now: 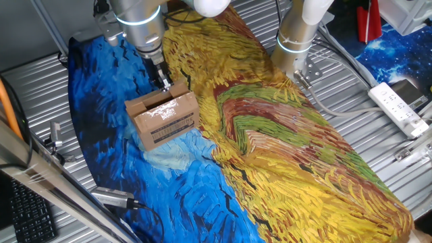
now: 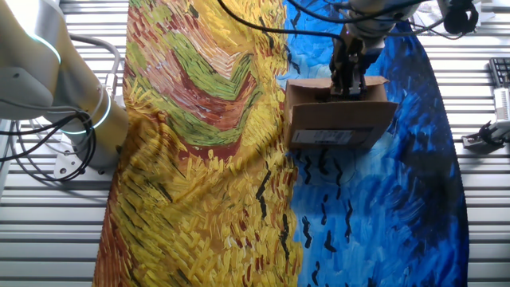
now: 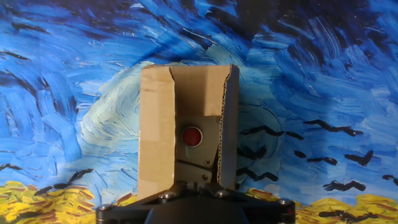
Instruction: Open a box
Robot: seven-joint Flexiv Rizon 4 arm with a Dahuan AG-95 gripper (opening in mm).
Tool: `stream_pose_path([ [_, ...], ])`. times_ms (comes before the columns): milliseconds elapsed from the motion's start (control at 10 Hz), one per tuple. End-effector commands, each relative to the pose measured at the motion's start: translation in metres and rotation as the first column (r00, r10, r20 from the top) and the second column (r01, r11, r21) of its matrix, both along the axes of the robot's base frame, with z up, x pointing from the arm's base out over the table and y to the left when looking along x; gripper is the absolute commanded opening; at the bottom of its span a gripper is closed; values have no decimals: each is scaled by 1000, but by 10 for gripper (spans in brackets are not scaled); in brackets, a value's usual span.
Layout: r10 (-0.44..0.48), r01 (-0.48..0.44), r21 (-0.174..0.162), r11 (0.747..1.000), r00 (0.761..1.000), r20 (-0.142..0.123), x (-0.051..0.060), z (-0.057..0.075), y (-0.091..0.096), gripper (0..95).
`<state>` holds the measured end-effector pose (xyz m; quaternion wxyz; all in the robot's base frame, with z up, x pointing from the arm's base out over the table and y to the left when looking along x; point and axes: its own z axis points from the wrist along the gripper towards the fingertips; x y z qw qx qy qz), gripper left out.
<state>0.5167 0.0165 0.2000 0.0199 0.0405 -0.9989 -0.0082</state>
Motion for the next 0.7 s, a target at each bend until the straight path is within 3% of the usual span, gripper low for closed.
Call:
stream_pose_path([
  [100, 1, -1, -1, 1000, 1000, 2, 1, -4, 0, 0],
  [700, 0, 0, -6, 1000, 1000, 8, 2, -23, -2, 0],
])
